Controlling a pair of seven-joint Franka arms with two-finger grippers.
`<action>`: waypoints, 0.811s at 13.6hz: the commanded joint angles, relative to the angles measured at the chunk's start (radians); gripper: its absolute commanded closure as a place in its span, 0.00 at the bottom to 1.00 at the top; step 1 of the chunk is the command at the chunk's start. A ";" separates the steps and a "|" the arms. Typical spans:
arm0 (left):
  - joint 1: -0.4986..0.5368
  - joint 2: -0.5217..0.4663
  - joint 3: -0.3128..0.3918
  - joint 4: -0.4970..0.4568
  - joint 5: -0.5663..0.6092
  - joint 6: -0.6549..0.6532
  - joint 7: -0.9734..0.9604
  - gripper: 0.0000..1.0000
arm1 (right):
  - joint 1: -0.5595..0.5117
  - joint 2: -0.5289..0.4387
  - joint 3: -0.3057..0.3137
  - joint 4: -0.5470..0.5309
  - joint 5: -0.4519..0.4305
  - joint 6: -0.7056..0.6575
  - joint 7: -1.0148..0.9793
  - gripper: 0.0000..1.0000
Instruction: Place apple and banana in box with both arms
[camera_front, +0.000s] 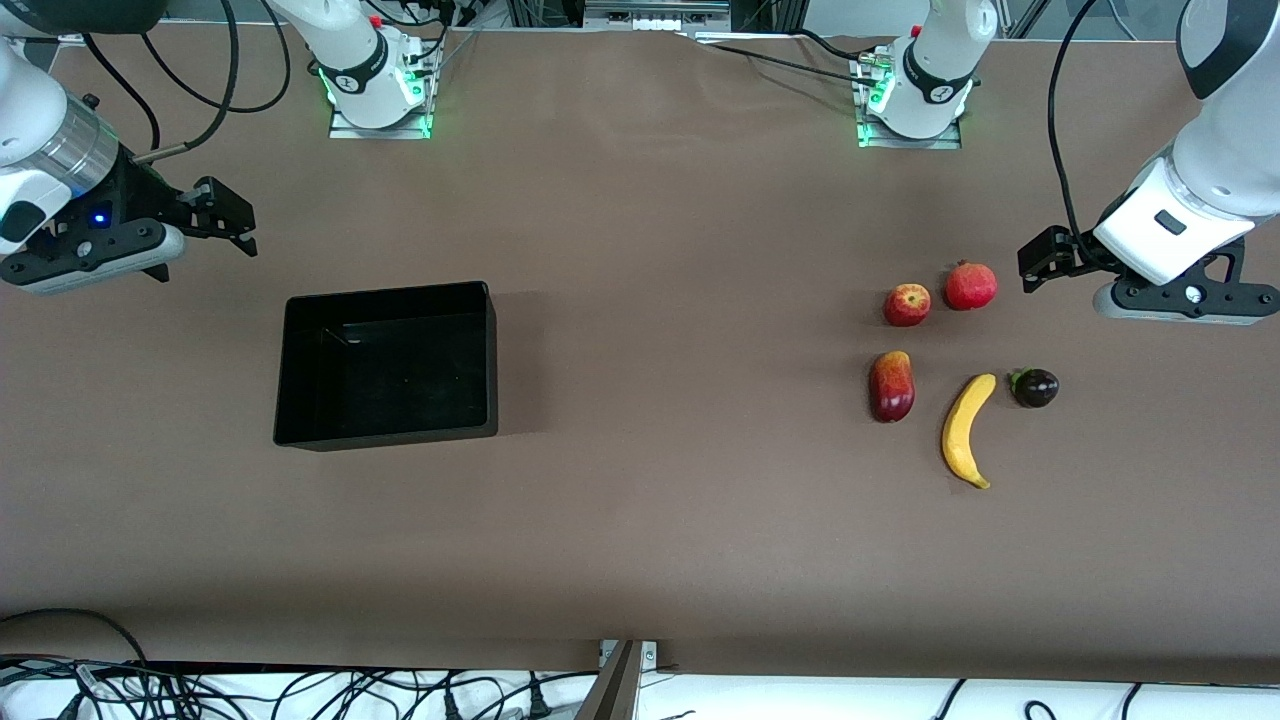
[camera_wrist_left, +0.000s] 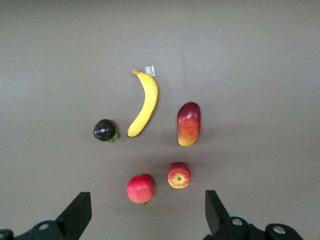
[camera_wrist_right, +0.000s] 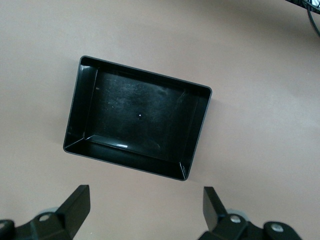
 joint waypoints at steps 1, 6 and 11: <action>0.007 -0.002 -0.005 0.008 -0.016 -0.011 0.015 0.00 | -0.001 0.008 -0.005 0.012 -0.012 0.002 -0.006 0.00; 0.005 -0.002 -0.005 0.008 -0.016 -0.011 0.011 0.00 | -0.002 0.098 -0.044 -0.003 -0.029 -0.030 -0.012 0.00; -0.007 0.007 -0.007 0.005 -0.011 -0.022 0.014 0.00 | -0.015 0.109 -0.107 -0.390 -0.029 0.346 -0.009 0.00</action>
